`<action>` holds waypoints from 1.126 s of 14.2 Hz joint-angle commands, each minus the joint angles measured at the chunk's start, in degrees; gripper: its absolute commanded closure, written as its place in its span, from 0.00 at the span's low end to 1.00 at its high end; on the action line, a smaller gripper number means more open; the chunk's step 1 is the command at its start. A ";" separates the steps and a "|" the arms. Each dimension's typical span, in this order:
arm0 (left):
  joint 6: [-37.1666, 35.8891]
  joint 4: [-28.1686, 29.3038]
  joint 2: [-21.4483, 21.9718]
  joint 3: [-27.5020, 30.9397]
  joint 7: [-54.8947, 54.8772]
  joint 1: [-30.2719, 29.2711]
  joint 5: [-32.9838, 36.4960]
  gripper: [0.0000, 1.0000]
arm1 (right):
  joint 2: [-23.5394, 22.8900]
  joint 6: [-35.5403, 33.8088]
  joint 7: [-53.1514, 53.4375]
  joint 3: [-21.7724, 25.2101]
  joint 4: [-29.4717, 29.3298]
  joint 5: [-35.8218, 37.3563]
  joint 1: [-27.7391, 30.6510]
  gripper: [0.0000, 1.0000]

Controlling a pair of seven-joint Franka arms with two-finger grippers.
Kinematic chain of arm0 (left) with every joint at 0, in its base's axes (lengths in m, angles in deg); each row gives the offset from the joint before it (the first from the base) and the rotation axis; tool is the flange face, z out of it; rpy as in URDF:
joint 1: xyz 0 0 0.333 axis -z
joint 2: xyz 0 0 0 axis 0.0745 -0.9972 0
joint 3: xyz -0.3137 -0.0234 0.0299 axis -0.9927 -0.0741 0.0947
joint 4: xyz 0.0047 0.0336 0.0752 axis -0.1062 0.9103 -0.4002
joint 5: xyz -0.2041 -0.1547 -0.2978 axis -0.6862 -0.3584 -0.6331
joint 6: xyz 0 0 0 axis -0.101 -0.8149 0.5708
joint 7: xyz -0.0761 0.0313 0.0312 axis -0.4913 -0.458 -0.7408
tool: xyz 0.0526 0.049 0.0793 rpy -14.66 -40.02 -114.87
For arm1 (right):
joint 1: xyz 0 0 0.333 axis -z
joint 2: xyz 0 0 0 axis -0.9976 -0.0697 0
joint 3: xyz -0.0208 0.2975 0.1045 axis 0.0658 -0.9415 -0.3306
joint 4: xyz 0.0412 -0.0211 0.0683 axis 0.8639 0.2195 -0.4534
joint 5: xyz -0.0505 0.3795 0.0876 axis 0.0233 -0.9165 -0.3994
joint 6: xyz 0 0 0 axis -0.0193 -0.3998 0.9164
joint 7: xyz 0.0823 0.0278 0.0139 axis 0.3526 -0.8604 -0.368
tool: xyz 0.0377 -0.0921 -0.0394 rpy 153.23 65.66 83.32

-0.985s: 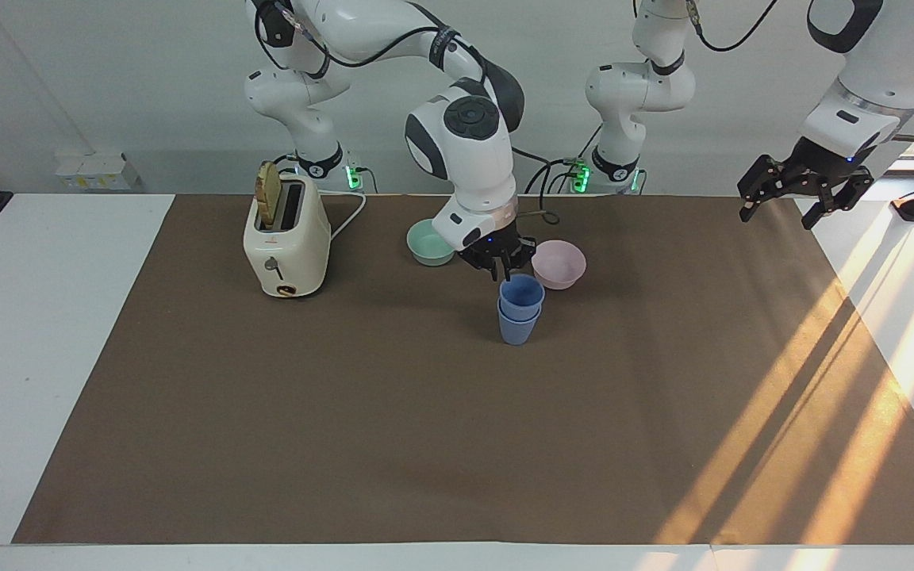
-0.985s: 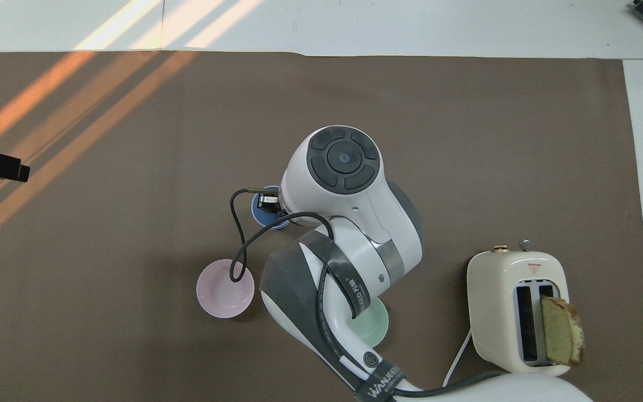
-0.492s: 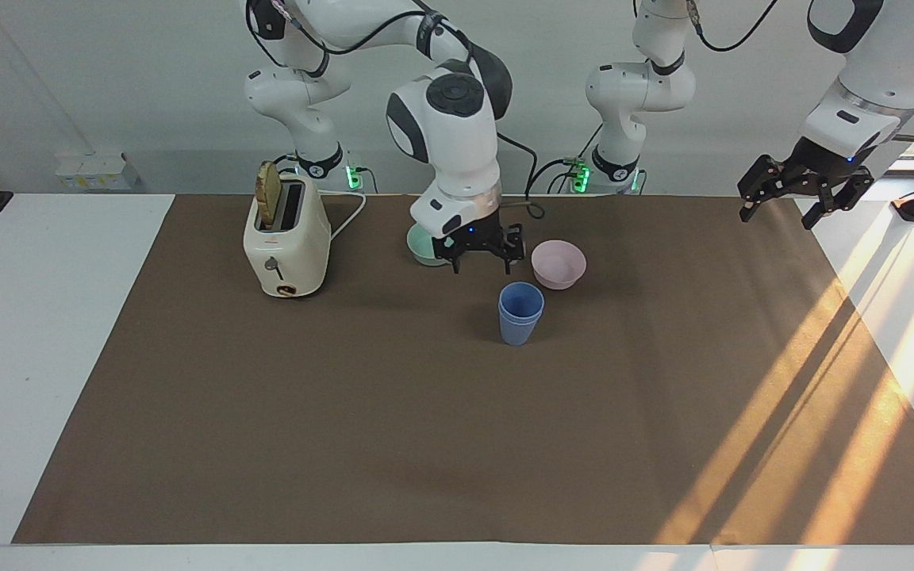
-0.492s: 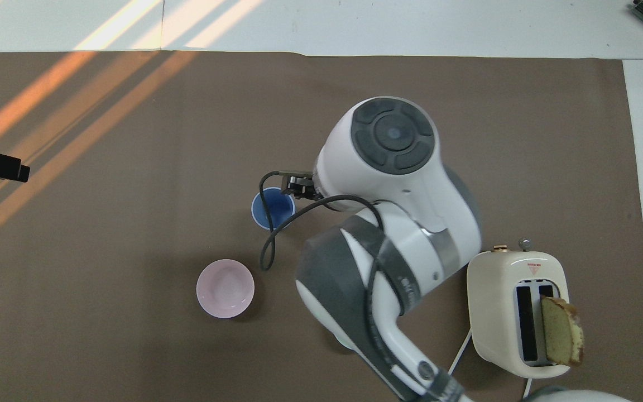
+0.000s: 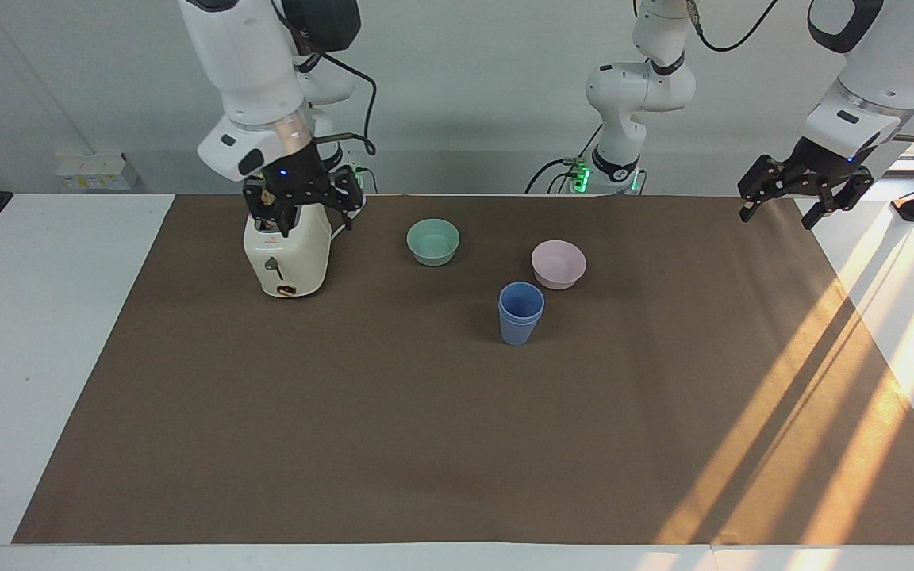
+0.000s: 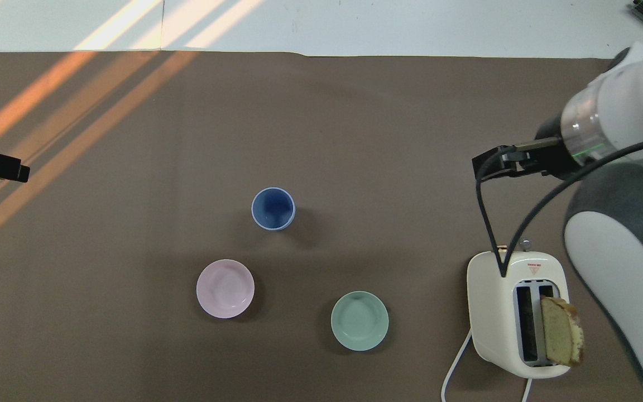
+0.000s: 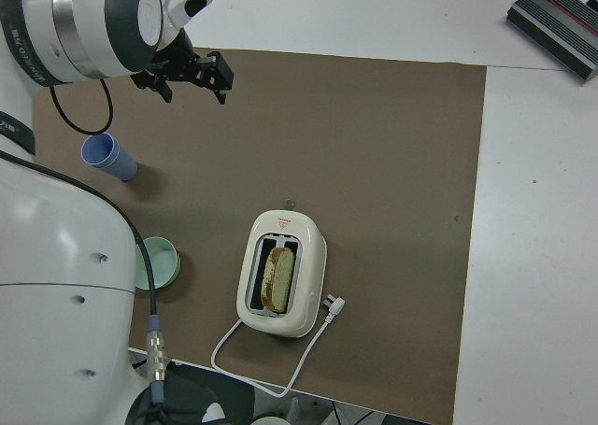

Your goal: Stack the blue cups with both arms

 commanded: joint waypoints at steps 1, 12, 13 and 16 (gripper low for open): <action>-0.74 -0.26 0.53 -0.33 0.18 -0.17 1.11 0.00 | 3.84 -1.27 -2.25 0.19 0.69 0.87 2.79 0.00; -1.26 -0.17 0.61 -0.33 0.27 -0.17 1.11 0.00 | 6.05 0.22 -1.72 2.66 6.49 -0.45 6.58 0.00; -1.26 -0.17 0.61 -0.33 0.27 -0.17 1.11 0.00 | 6.05 0.14 -1.72 2.66 6.57 -0.45 6.58 0.00; -1.18 -0.17 0.61 -0.33 0.18 -0.17 1.11 0.00 | 5.96 0.14 -1.81 2.75 6.40 -0.45 6.67 0.00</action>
